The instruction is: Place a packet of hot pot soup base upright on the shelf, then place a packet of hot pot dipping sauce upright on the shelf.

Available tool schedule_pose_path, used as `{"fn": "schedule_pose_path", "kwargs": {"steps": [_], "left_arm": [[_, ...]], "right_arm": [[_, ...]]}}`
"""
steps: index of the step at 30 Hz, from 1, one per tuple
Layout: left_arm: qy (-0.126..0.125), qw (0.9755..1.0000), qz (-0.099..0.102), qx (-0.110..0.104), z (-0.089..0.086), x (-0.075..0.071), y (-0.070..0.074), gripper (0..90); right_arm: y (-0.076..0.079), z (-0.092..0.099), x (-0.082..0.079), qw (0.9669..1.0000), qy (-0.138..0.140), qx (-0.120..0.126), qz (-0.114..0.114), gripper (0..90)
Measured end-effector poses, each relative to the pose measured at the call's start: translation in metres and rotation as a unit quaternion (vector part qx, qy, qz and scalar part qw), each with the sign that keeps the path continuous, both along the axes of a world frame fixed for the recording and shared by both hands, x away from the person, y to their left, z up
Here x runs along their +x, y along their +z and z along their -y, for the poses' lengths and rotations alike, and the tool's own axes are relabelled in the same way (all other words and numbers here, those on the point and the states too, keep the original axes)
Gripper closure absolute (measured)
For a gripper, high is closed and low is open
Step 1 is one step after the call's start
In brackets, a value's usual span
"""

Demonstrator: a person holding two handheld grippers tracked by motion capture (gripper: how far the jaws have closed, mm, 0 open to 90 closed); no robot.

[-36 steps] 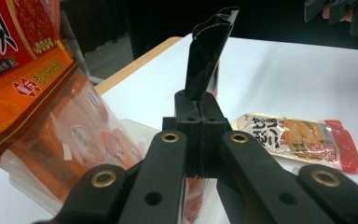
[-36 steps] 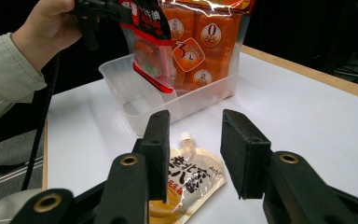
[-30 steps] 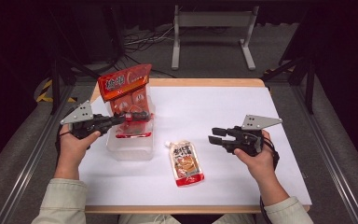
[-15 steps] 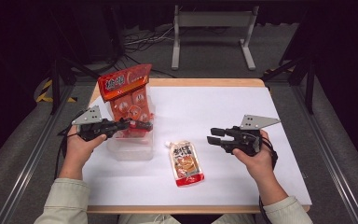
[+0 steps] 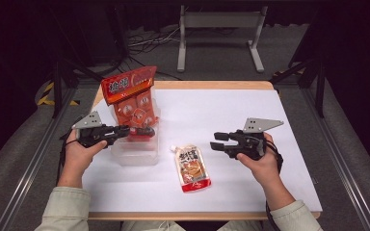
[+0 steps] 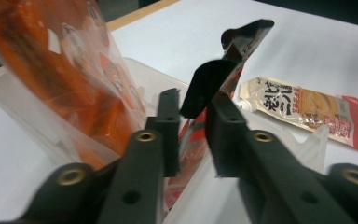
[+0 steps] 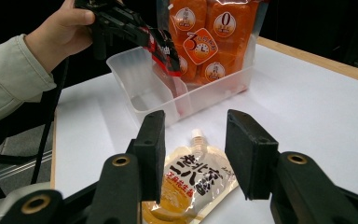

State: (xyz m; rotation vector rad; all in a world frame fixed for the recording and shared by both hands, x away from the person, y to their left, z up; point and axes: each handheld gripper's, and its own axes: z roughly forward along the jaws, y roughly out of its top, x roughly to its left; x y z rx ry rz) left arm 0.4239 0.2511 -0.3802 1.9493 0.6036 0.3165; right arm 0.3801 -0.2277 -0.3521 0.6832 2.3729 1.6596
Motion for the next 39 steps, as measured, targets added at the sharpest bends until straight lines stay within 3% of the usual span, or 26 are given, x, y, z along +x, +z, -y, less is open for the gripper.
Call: {"fn": "schedule_pose_path", "kwargs": {"steps": [1,4,6,8,11,16,20,23,31,35,39], "left_arm": [[0.003,0.9999,0.008,-0.005,-0.001,-0.001,0.001,67.9],[0.019,0.9977,0.043,-0.049,0.000,-0.005,0.008,29.8],[0.013,0.9960,0.049,-0.074,-0.001,-0.010,0.014,23.8],[0.016,0.9951,0.055,-0.080,0.000,-0.014,0.019,20.7],[0.013,0.9944,0.063,-0.084,0.003,-0.021,0.027,19.0],[0.031,0.9944,0.069,-0.074,0.010,-0.030,0.040,18.6],[0.039,0.9947,0.057,-0.076,0.020,-0.041,0.053,18.3],[0.032,0.9962,0.060,-0.056,0.025,-0.047,0.059,18.0],[0.011,0.9989,0.031,-0.032,0.034,-0.053,0.060,16.9],[0.000,0.9994,0.027,-0.023,0.037,-0.059,0.061,16.7],[0.000,0.9995,0.026,-0.018,0.039,-0.065,0.060,16.8]], "right_arm": [[0.000,-0.001,0.000,1.0000,0.001,0.000,0.000,58.0],[-0.001,-0.002,0.002,1.0000,0.007,0.003,-0.004,55.9],[-0.002,-0.004,0.003,0.9999,0.007,0.002,-0.007,55.0],[-0.003,-0.006,0.005,0.9999,0.009,0.000,-0.007,53.7],[-0.005,-0.009,0.008,0.9999,0.009,0.001,-0.015,49.4],[-0.011,-0.016,0.012,0.9997,0.008,-0.007,-0.023,43.2],[-0.019,-0.023,0.016,0.9993,-0.003,-0.020,-0.031,38.7],[-0.026,-0.028,0.020,0.9984,-0.017,-0.034,-0.043,36.7],[-0.045,-0.037,0.032,0.9949,-0.030,-0.061,-0.075,35.2],[-0.053,-0.041,0.039,0.9926,-0.032,-0.071,-0.093,33.7],[-0.065,-0.047,0.046,0.9863,-0.038,-0.085,-0.136,31.7]]}}
